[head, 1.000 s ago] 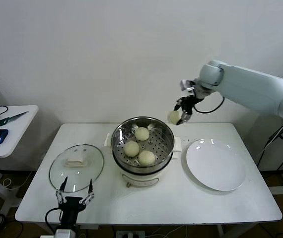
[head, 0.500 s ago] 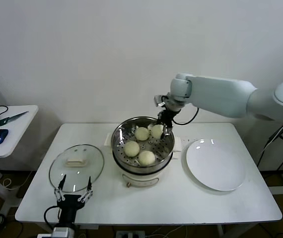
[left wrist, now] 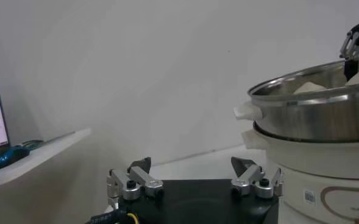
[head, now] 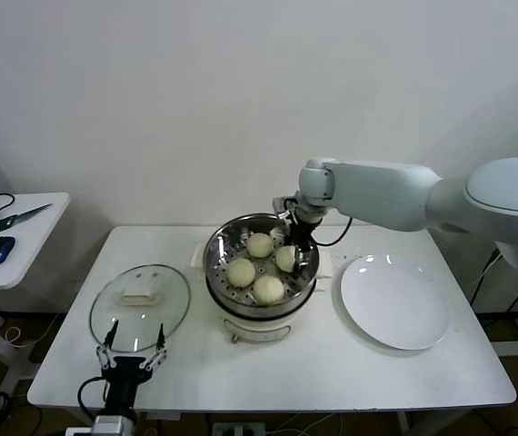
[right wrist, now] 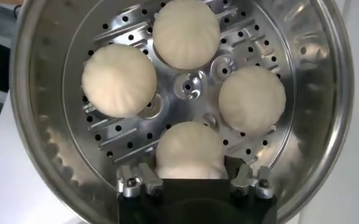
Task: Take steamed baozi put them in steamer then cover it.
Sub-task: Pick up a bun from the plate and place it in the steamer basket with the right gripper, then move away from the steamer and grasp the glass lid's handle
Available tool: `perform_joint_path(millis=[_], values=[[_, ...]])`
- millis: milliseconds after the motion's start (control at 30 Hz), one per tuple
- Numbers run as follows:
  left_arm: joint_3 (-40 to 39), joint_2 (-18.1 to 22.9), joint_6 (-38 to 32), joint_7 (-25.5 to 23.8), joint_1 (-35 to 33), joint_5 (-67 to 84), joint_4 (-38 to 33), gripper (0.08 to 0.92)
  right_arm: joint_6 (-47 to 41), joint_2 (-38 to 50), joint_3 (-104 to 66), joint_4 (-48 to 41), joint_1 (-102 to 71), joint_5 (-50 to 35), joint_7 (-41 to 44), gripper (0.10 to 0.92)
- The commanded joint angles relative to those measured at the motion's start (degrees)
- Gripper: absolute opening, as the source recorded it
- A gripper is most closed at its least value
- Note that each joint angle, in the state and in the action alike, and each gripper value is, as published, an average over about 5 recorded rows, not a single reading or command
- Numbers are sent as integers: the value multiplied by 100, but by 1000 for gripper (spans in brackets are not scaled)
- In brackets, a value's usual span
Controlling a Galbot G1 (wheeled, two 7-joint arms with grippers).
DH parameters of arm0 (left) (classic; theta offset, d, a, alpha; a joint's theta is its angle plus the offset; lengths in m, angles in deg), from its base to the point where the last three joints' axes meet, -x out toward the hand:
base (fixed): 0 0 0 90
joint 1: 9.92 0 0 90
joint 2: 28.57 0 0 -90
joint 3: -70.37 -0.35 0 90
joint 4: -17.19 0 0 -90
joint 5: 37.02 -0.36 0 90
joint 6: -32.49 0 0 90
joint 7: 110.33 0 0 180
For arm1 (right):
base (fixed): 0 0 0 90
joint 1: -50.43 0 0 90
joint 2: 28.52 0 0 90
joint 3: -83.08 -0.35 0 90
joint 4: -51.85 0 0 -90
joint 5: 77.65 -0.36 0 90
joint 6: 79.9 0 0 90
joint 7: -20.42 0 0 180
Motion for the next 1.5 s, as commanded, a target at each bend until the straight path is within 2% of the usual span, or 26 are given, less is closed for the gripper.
perform_joint_path(millis=[33,333,433,833,1133,1500], values=[[-4,-12,8,5,16,6,-8,823,-48,-51,-139,-7,-36,26,65,811],[3,-34,20,5,-1,-6,-48,823,202,398,-488,234,319,-105,582,823],[-6,-42,27,5,-10,-20,-68,823,342,697,-696,391,411,-292,505,823],[117,0,34,11,88,-108,-67,823,2182,2696,-1698,1467,-405,-1106,-2887,823],[251,80,-6,-16,167,-300,-120,823,2638,3755,-4142,1944,-2578,-901,-3886,823],[541,87,46,-259,177,-1263,-204,823,2548,3667,-8484,2595,-6526,227,-4792,823]])
